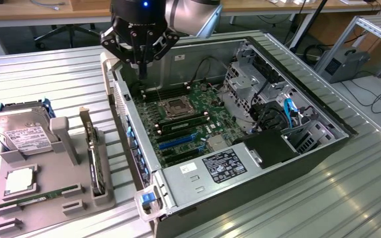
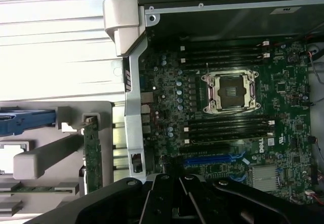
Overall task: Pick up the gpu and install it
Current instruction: 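Reach for the gpu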
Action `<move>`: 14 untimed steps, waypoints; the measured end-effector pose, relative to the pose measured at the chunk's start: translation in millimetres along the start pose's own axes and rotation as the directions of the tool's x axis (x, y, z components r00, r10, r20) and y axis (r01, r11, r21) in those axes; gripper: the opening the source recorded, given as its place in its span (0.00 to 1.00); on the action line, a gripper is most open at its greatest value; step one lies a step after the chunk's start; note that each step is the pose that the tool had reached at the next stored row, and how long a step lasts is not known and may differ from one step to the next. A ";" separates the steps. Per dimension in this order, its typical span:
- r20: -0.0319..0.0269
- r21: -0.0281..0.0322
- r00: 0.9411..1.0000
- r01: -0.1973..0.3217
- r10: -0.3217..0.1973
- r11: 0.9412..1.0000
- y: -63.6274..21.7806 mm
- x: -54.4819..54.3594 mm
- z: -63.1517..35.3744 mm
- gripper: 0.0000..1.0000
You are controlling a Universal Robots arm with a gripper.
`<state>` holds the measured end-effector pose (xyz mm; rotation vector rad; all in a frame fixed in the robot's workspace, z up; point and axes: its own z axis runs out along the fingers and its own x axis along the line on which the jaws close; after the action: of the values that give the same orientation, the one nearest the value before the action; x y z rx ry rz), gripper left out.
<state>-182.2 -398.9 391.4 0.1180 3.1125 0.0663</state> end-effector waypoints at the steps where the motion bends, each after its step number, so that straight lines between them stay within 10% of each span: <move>1: 0.000 0.000 1.000 0.000 0.000 1.000 0.0 0.2 0.0 0.11; 14: 0.000 0.000 1.000 0.000 0.000 1.000 -0.5 6.2 -0.2 0.11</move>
<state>-188.4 -398.9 391.4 0.1179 3.1125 0.0661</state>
